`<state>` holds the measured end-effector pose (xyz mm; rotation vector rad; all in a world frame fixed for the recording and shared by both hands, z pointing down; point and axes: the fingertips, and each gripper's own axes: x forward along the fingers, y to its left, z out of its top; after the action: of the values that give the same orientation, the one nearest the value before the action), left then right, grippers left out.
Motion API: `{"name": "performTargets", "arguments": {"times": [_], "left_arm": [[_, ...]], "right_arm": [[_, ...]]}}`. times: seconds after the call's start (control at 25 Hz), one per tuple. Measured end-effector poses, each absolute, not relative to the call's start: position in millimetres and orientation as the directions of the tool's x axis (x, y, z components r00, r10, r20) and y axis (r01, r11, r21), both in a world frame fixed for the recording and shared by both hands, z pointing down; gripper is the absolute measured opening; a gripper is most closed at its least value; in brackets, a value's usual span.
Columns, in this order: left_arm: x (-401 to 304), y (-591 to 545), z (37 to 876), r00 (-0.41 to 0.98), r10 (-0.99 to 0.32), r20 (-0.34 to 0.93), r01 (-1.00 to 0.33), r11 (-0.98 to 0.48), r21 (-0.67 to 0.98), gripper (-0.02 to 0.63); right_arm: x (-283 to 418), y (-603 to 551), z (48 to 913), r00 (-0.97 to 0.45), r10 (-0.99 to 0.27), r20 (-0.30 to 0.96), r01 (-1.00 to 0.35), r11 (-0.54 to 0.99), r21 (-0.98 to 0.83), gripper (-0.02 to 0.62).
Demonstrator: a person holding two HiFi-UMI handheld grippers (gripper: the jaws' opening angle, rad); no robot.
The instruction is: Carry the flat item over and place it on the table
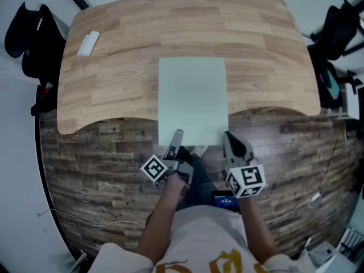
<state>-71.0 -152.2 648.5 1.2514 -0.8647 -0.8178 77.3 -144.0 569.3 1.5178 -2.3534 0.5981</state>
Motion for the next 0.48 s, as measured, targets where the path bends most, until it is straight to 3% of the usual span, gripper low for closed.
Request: {"name": "performTargets", "arguments": {"times": [0.48], "left_arm": [[-72.8,-149.8,656.3,0.435,-0.884,0.171,-0.009,0.185,0.983,0.356]], "right_arm": [[78.8,-144.4,564.3,-0.413,-0.803,0.430,-0.911,0.361,-0.200,-0.002]]}}
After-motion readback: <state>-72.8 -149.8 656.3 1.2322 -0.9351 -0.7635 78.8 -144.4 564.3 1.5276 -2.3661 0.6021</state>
